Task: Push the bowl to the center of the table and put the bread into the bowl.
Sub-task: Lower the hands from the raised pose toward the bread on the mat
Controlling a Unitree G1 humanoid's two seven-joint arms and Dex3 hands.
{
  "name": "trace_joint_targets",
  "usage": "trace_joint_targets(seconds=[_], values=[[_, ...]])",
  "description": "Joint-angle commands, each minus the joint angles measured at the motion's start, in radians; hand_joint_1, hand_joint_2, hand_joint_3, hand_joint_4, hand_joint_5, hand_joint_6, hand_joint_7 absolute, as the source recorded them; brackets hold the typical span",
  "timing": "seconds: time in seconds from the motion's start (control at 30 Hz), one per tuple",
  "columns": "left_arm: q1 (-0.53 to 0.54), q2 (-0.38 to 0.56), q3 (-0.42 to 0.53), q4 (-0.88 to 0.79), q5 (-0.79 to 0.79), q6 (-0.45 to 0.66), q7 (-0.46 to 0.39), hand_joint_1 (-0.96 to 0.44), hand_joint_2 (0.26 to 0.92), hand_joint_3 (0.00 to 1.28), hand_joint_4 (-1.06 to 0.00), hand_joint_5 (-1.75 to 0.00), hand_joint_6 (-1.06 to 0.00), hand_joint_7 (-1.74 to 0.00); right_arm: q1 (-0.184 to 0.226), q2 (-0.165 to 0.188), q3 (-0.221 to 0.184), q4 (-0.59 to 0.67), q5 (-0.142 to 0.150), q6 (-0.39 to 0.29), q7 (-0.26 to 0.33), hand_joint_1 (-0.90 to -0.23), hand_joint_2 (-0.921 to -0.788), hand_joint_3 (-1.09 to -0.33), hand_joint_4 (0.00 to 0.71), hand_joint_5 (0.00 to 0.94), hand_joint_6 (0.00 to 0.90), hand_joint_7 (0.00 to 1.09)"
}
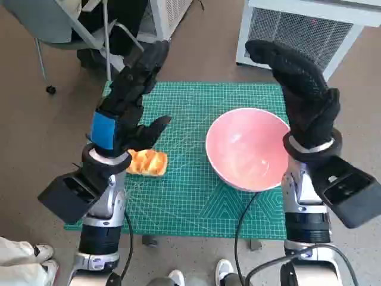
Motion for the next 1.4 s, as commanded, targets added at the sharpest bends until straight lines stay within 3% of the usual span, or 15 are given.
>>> trace_joint_targets(seconds=[0.03, 0.53, 0.83, 1.0, 1.13, 1.27, 1.4], values=[[-0.016, 0.005, -0.001, -0.001, -0.008, 0.005, -0.002, -0.54, 0.921, 0.33, -0.29, 0.00, -0.43, -0.01, 0.024, 0.004, 0.003, 0.011, -0.010, 0.002, -0.005, -0.569, -0.921, -0.753, 0.254, 0.007, -0.001, 0.70], [-0.024, 0.001, -0.003, 0.012, -0.004, -0.003, -0.001, -0.54, 0.921, 0.33, -0.29, 0.00, -0.43, -0.01, 0.018, -0.012, -0.007, 0.034, 0.000, -0.010, 0.007, -0.571, -0.921, -0.752, 0.255, 0.006, -0.001, 0.70], [-0.025, 0.003, 0.000, 0.020, -0.011, -0.008, -0.008, -0.53, 0.921, 0.33, -0.30, 0.00, -0.43, -0.01, 0.031, -0.052, -0.044, 0.054, 0.043, -0.017, 0.040, -0.554, -0.921, -0.793, 0.235, 0.002, -0.001, 0.68], [-0.023, 0.007, 0.007, 0.025, -0.028, -0.005, -0.018, -0.53, 0.921, 0.33, -0.30, 0.00, -0.43, -0.01, 0.049, -0.079, -0.079, 0.072, 0.051, -0.027, 0.037, -0.532, -0.921, -0.845, 0.213, 0.000, -0.001, 0.63], [-0.020, 0.007, 0.011, 0.022, -0.041, 0.002, -0.025, -0.53, 0.921, 0.32, -0.30, 0.00, -0.43, -0.01, 0.069, -0.097, -0.124, 0.118, 0.021, -0.045, -0.016, -0.516, -0.921, -0.859, 0.207, 0.001, -0.001, 0.61], [-0.017, 0.005, 0.014, 0.017, -0.049, 0.010, -0.025, -0.52, 0.921, 0.31, -0.30, 0.00, -0.44, -0.01, 0.081, -0.122, -0.176, 0.234, -0.026, -0.085, -0.096, -0.510, -0.921, -0.839, 0.213, 0.004, -0.001, 0.60], [-0.013, 0.003, 0.015, 0.012, -0.054, 0.015, -0.023, -0.51, 0.921, 0.30, -0.30, 0.00, -0.45, -0.02, 0.075, -0.140, -0.214, 0.363, -0.047, -0.110, -0.161, -0.517, -0.921, -0.825, 0.216, 0.006, -0.001, 0.61]])
